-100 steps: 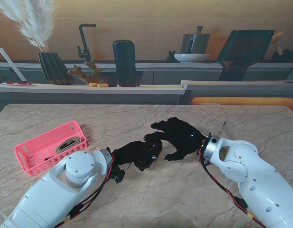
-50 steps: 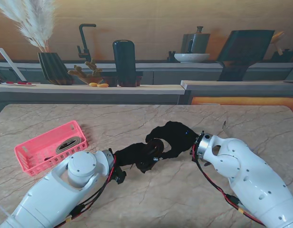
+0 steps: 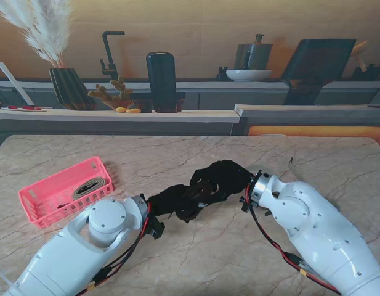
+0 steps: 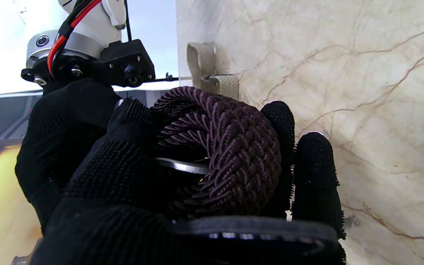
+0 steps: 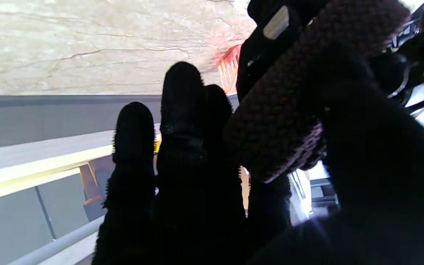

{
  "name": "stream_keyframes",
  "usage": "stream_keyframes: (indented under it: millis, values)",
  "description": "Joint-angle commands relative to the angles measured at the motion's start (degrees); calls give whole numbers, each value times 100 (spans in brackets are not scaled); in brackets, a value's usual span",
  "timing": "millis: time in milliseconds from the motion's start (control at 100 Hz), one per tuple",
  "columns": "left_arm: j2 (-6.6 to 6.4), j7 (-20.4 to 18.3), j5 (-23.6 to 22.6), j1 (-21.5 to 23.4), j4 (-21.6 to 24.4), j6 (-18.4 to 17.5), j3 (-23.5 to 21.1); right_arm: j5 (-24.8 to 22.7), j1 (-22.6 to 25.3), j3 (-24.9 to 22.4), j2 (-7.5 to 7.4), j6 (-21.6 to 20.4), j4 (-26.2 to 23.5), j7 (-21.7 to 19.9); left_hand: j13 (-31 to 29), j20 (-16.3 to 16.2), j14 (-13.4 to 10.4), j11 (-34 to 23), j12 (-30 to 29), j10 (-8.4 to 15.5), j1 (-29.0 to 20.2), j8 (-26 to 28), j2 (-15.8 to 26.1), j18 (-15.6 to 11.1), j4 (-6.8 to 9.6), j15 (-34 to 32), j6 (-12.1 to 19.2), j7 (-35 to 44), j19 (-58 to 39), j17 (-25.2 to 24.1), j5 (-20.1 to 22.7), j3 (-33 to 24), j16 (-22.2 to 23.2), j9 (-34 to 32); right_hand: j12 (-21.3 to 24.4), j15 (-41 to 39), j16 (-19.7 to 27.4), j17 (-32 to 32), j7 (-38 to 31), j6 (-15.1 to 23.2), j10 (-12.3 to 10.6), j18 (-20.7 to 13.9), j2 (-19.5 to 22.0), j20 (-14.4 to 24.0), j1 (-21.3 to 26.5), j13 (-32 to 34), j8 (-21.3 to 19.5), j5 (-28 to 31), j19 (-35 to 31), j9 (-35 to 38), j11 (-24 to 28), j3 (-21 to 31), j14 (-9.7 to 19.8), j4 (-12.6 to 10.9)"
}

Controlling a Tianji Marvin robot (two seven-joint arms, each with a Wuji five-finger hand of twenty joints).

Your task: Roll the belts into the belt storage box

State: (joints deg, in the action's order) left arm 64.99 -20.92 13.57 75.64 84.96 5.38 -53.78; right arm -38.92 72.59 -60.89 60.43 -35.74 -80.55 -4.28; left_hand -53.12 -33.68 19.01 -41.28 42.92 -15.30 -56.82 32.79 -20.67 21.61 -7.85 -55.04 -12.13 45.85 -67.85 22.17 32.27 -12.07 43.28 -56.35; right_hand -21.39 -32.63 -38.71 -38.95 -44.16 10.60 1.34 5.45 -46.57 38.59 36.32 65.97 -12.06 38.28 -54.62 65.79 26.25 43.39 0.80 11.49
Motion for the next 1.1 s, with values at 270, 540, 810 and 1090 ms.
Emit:
stream_keyframes:
  millis: [270,540,810,1090]
  values:
    - [133,895,-809,351,342,-277,-150,607,272,-69,53,852,-297,-472,1319,349,45,1390,-1029,320,1778,-339,-373,148,466,1787,421,-1623,884,-716,-633,-525,-703,1411,-258,-578,-393,-75,-1652,287,272,368,567,182,800,299,-202,1413,-393,394,604,1010,-311,-105]
    - [65,1318,-1958,484,535,-586,-132,911,343,-76,111,1361,-349,-484,1693,418,-53,1898,-1550,353,1957,-672,-653,259,470,2323,493,-2091,1057,-783,-947,-742,-919,1918,-310,-734,-469,-126,-1614,90,458,531,539,238,867,344,-260,1440,-502,352,799,1081,-406,-177]
    - [23,1350,-2340,465,527,-726,11,1066,362,-20,222,1815,-313,-190,1790,445,-21,1985,-1763,317,2590,-792,-908,297,341,2570,427,-2158,1110,-773,-1011,-1144,-1060,1977,-279,-838,-476,-158,-1582,-24,568,642,497,252,904,377,-307,1470,-602,310,960,1134,-468,-205]
    - [-29,1758,-3777,347,488,-677,268,1442,340,88,358,2398,-332,47,1591,367,-115,1707,-1710,404,2152,-664,-1062,188,409,2321,313,-1884,863,-449,-1492,-1784,-1015,2033,-255,-942,-464,-186,-1570,-204,721,797,421,242,961,433,-306,1514,-699,310,1099,1191,-573,-280]
